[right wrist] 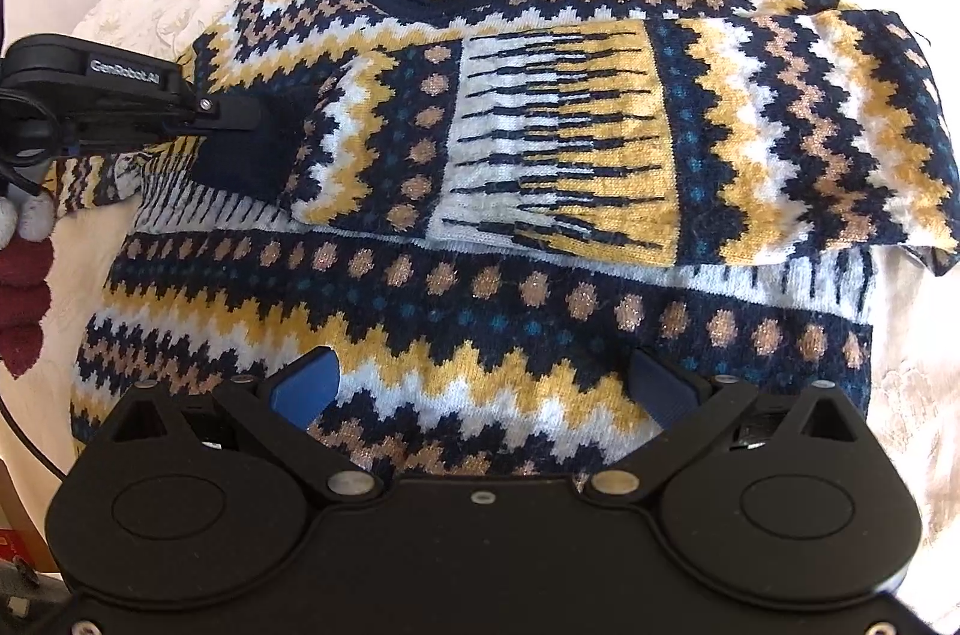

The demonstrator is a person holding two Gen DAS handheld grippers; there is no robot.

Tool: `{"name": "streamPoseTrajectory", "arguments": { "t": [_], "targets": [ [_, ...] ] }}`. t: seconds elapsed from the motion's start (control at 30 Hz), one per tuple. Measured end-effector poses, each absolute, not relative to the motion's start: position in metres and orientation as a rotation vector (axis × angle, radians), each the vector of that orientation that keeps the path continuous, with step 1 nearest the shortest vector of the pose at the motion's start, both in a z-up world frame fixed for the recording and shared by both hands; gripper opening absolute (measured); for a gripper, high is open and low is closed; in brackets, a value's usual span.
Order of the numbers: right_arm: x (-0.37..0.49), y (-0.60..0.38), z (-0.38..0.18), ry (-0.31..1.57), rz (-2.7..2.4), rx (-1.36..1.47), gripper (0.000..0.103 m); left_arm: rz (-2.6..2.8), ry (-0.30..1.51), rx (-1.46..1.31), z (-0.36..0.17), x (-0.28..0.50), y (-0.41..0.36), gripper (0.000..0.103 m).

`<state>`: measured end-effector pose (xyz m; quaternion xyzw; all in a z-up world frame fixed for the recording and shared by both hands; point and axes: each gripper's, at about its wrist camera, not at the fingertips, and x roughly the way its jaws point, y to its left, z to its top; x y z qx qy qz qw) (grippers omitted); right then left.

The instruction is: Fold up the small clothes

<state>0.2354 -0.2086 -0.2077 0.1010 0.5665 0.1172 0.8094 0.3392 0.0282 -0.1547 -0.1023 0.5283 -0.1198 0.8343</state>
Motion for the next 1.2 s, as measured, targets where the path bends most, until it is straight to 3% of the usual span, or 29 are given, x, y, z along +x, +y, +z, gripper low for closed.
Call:
{"name": "streamPoseTrajectory", "arguments": {
  "t": [0.27,0.7,0.9,1.07,1.2],
  "targets": [
    [0.232,-0.218,-0.191,1.173,0.239,0.264,0.102,-0.185,0.892,-0.197,-0.077,0.33,0.058,0.006],
    [0.267,-0.255,-0.165,1.042,0.143,0.264,0.102,-0.008,1.012,-0.234,-0.116,0.345,0.099,0.006],
    [0.3,-0.275,-0.183,1.03,0.093,0.237,0.102,-0.032,1.079,-0.235,-0.138,0.353,0.091,0.007],
    [0.317,-0.308,-0.222,1.151,-0.06,0.179,0.101,-0.035,1.097,-0.204,-0.145,0.355,0.088,0.008],
    [0.311,-0.343,-0.229,1.153,-0.148,0.282,0.102,-0.043,1.118,-0.15,-0.151,0.355,0.088,0.01]
  ]
}}
